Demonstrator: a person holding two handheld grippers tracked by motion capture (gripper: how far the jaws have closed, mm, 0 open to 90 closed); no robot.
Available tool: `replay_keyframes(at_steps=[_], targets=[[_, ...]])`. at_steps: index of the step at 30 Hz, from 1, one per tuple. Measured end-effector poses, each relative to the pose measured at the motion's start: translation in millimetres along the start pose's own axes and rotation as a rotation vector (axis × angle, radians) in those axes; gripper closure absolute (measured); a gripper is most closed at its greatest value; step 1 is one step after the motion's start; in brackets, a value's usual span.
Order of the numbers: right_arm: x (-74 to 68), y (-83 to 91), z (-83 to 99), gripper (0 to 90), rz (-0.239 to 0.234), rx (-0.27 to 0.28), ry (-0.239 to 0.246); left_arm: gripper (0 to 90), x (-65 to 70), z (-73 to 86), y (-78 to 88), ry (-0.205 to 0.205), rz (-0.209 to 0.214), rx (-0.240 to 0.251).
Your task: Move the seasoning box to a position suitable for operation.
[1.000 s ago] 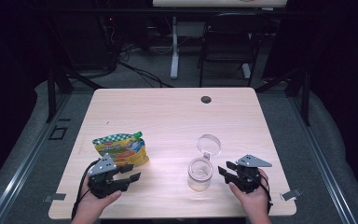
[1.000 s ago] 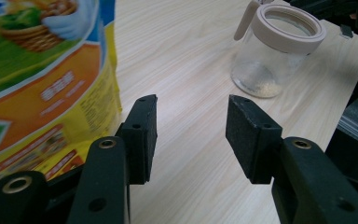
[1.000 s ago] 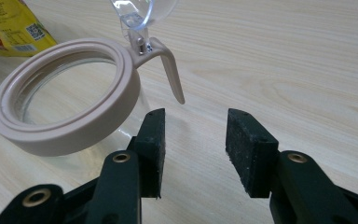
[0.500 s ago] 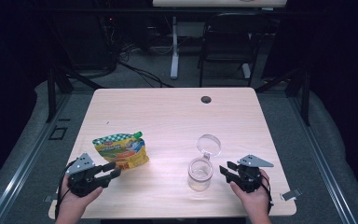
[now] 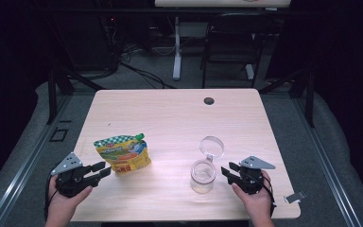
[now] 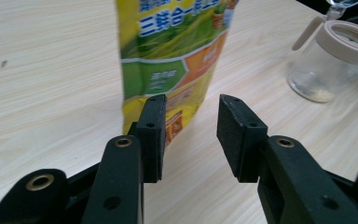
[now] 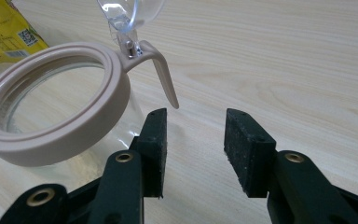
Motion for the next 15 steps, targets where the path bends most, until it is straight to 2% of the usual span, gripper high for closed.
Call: replay_keyframes(at_steps=[3,7,12,15], targets=[[0.6,-1.1,1.3,60.3,-0.007,-0.011,-0.010,61.1,-5.0,0.7,0.2,0.013,-0.014,0.004],[1.7,-1.7,2.3,60.8,-0.015,-0.017,-0.028,60.6,-10.3,2.4,-2.0,0.010,-0.028,-0.002],[3.5,-0.4,3.6,61.6,-0.014,-0.014,-0.040,59.8,-18.4,5.1,-8.3,0.016,-0.030,-0.012],[4.7,0.4,4.7,61.6,-0.007,-0.010,-0.046,56.3,-22.5,3.8,-11.8,0.033,-0.030,0.003]])
Point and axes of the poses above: each handheld gripper's, and its own axes: y roughly backward along the jaws, z roughly out of its underside, x roughly to its right, the point moved 5 cm from there along -y, roughly forward along the jaws, and after that the axes turned 1 degree about -x, right-handed, at the moved point
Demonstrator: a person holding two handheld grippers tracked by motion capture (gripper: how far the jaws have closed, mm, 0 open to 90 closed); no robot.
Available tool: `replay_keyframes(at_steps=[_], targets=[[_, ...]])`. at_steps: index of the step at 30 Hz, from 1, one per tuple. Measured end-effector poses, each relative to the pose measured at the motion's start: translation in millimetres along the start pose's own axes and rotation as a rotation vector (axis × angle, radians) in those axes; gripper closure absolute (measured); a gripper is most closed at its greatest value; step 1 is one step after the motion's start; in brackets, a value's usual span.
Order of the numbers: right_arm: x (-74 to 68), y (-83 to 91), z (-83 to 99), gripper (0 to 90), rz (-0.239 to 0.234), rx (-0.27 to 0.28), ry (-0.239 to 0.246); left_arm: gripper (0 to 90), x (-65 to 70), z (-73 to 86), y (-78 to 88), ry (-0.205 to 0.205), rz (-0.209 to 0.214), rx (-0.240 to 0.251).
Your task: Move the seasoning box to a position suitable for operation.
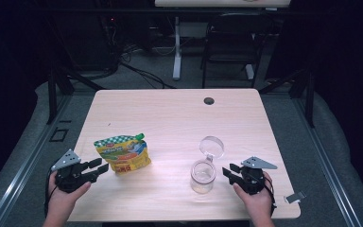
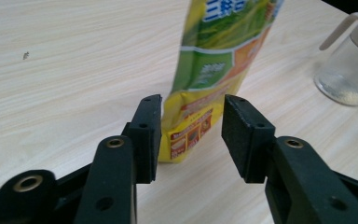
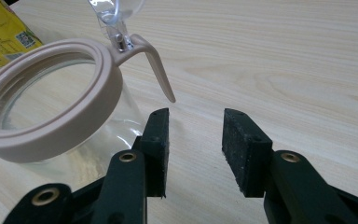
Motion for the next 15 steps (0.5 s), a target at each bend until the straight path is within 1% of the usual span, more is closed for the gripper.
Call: replay_keyframes(at_steps=[2,5,7,8,10,12,14,15], targets=[[1.1,1.0,1.1,61.3,0.007,-0.002,-0.002,53.6,-2.2,-1.4,-3.2,0.003,0.003,0.011],[2.9,2.6,2.7,61.0,0.014,0.002,-0.009,51.2,-3.6,-2.5,-9.3,-0.003,0.013,0.005],[3.9,3.8,3.7,60.8,0.017,0.001,-0.014,50.1,-4.1,-3.3,-13.4,0.001,0.020,0.005],[4.2,4.1,4.1,60.7,0.020,0.002,-0.015,49.8,-4.7,-3.8,-15.0,0.001,0.017,0.006],[4.7,4.5,5.0,60.7,0.024,0.000,-0.015,50.5,-4.5,-4.9,-18.2,0.012,0.032,0.007],[4.9,4.8,5.9,60.7,0.026,-0.006,-0.016,52.5,-3.2,-5.7,-20.7,0.012,0.048,0.005],[4.9,4.9,6.2,60.8,0.024,-0.008,-0.017,54.3,0.1,-6.3,-23.0,0.001,0.057,0.001],[5.1,5.0,6.3,60.9,0.026,-0.008,-0.017,54.6,1.2,-6.7,-24.0,-0.011,0.051,-0.002]])
Point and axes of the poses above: each handheld gripper's, and its own axes: y roughly backward along the jaws, z roughly out of its underside, x roughly to its right, the point moved 5 cm from there along -y, roughly forward along the jaws, and after that the axes turned 1 degree about -x, right-handed, at the moved point
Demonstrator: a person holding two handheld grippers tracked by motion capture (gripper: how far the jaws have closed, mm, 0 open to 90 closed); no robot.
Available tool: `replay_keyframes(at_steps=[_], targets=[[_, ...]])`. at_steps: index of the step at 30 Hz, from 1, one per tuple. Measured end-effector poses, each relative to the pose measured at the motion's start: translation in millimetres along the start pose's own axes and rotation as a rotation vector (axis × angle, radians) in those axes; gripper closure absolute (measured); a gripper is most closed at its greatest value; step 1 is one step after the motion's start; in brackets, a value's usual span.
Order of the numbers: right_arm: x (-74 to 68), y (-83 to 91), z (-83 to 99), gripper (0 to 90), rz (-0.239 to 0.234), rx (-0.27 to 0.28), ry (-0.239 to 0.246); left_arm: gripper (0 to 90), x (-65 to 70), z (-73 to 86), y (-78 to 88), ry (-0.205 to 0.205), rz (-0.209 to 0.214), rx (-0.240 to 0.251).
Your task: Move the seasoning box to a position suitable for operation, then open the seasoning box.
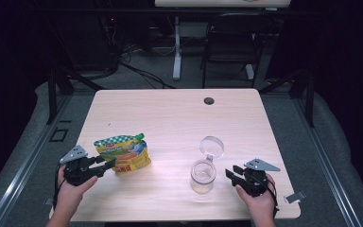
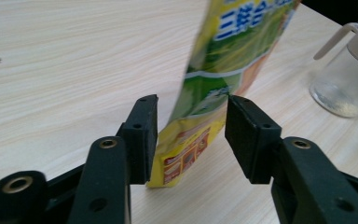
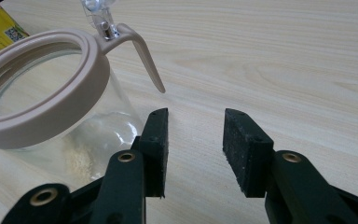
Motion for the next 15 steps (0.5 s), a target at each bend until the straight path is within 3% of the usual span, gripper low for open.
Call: replay_keyframes(at_steps=[15], targets=[[1.5,-0.8,1.8,61.0,-0.009,-0.001,-0.016,66.5,11.5,0.7,-0.2,0.010,0.045,-0.018]])
Point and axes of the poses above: each handheld gripper's, and its own axes: y roughly backward along the jaws, z roughly out of its underside, x roughly to its right, the point moved 5 cm from there along -y, roughly forward along the jaws, and after that the axes turned 1 degree about -x, right-handed, at the moved point
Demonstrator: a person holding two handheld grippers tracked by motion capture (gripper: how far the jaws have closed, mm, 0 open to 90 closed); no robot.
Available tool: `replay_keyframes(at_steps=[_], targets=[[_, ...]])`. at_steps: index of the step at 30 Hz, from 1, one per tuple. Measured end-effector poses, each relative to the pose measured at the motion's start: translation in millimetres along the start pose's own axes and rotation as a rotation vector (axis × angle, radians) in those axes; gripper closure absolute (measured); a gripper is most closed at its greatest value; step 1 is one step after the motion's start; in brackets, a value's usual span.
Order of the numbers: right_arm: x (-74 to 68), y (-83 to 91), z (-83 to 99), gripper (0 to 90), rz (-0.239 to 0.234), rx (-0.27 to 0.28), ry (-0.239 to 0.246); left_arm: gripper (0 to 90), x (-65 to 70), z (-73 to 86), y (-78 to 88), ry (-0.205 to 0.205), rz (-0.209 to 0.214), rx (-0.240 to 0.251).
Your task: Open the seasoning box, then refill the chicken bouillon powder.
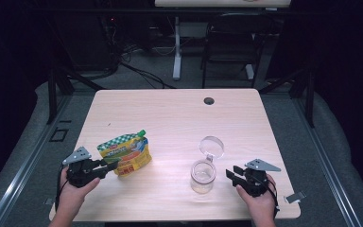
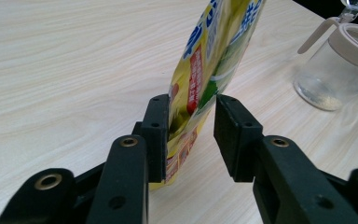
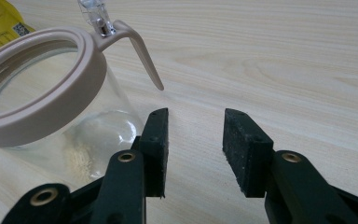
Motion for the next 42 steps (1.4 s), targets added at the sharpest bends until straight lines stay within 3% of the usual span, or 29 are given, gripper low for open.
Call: replay_keyframes(at_steps=[6,16,23,28,33,42], targets=[[0.0,-0.5,0.6,61.0,-0.001,-0.006,0.001,71.6,4.9,-1.5,-2.1,-0.018,-0.009,-0.009],[0.4,-1.7,1.2,60.8,-0.012,-0.005,-0.010,82.0,13.8,-2.1,-2.6,-0.095,-0.026,-0.015],[1.4,-2.5,2.0,60.8,-0.016,-0.007,-0.021,84.3,23.6,-1.5,-3.6,-0.158,-0.034,-0.041],[1.2,-2.5,2.3,60.8,-0.018,-0.008,-0.021,84.7,27.2,1.1,0.1,-0.173,-0.022,-0.052],[1.6,-2.4,2.3,60.7,-0.022,-0.008,-0.024,84.5,26.0,3.3,3.2,-0.157,-0.005,-0.051],[2.4,-3.5,2.9,60.1,-0.021,-0.011,-0.024,76.9,22.7,3.7,-1.2,-0.074,0.031,-0.037]])
Point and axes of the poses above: each handheld gripper's, and its own axes: y roughly backward along the jaws, z roughly out of its underside, x roughly to its right, the point moved 5 cm from there along -y, roughly forward along the jaws, and after that the axes turned 1 degree about -x, right-handed, at the moved point
